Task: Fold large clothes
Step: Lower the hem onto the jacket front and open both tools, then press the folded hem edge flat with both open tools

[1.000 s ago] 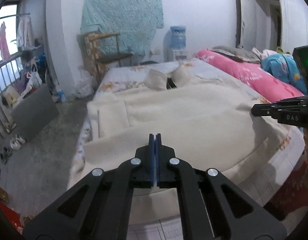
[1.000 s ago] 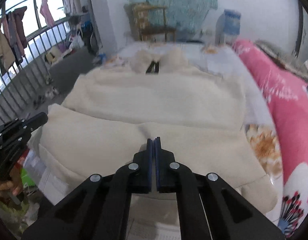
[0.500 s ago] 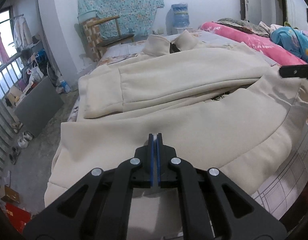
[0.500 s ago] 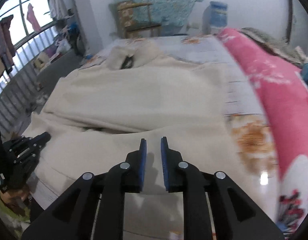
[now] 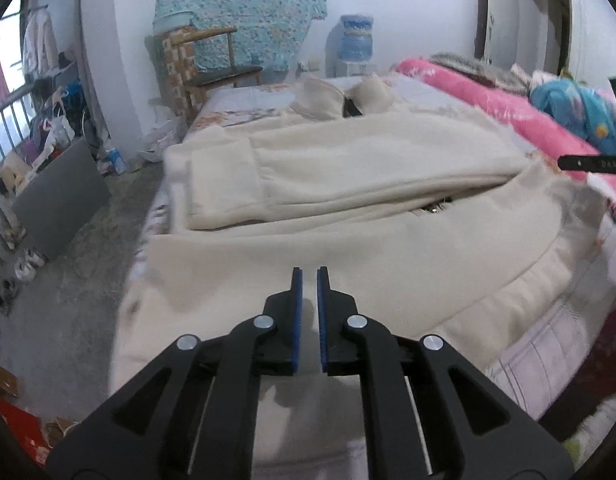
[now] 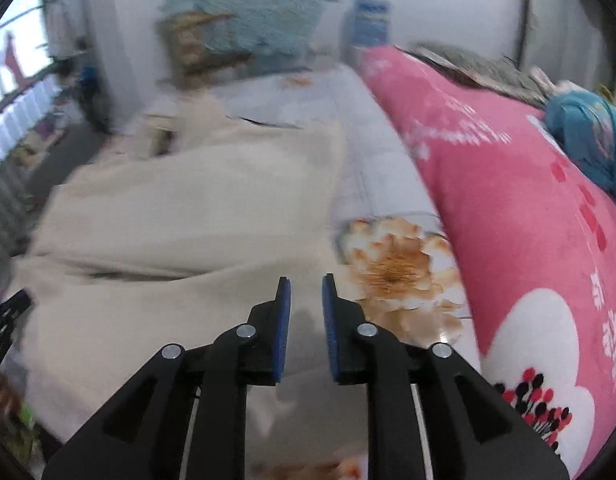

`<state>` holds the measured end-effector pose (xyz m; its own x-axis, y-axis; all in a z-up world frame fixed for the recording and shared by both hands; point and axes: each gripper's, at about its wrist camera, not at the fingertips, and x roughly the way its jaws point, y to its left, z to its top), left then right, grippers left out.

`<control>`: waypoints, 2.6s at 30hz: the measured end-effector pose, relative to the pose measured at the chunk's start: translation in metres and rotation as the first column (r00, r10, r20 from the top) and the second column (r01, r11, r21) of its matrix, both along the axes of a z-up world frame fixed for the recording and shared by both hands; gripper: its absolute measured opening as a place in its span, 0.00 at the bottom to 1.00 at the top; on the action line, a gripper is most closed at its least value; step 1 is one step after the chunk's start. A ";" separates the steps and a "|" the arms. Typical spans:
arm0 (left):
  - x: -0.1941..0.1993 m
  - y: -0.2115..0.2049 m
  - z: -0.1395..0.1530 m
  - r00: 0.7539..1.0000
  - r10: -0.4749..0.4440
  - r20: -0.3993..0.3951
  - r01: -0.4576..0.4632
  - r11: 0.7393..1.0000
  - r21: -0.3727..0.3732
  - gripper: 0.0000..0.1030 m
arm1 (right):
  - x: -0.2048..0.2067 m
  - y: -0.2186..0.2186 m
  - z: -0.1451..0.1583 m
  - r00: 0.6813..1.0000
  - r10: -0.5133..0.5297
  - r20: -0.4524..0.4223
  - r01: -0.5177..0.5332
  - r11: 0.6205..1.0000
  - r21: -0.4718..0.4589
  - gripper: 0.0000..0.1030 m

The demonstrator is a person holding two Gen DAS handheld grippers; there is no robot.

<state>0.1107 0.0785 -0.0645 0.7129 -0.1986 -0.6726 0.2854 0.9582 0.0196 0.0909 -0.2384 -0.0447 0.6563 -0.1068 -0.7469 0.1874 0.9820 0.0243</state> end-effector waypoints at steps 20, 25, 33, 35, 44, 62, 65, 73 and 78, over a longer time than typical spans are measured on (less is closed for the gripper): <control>-0.036 0.020 0.027 0.995 -0.095 -0.019 0.086 0.954 -0.287 0.17 | -0.035 0.103 -0.005 0.929 0.369 -0.034 -0.369 0.930 0.003 0.46; -0.038 -0.038 -0.016 0.984 -0.115 -0.133 0.102 0.990 -0.095 0.21 | -0.024 0.136 -0.046 0.901 0.411 -0.142 -0.417 0.909 -0.013 0.51; -0.041 -0.014 -0.008 0.990 -0.065 -0.128 0.048 0.990 -0.129 0.21 | -0.035 0.165 -0.017 0.889 0.454 -0.052 -0.456 0.890 -0.030 0.51; -0.039 -0.006 -0.009 0.991 -0.036 -0.132 0.019 0.992 -0.128 0.22 | -0.035 0.178 -0.019 0.872 0.488 -0.040 -0.489 0.872 -0.032 0.51; -0.039 0.028 0.001 0.992 -0.018 -0.124 -0.004 0.985 -0.175 0.55 | -0.041 0.202 -0.032 0.866 0.493 -0.089 -0.500 0.859 -0.107 0.57; -0.014 0.040 -0.009 0.978 0.094 -0.188 -0.118 0.986 -0.121 0.82 | -0.040 0.080 -0.028 0.991 0.136 0.007 -0.136 0.980 0.147 0.76; -0.007 0.043 -0.017 0.968 0.111 -0.224 -0.140 0.983 -0.118 0.82 | -0.038 0.056 -0.046 0.998 0.054 -0.039 -0.045 0.979 0.198 0.77; -0.004 0.029 0.006 0.974 0.140 -0.177 -0.154 0.986 -0.066 0.82 | -0.034 0.063 -0.035 0.996 0.082 -0.026 -0.074 0.975 0.209 0.78; 0.009 0.004 0.013 0.976 0.131 -0.172 -0.137 0.990 -0.027 0.82 | -0.021 0.086 -0.025 0.990 0.143 0.000 -0.140 0.973 0.184 0.82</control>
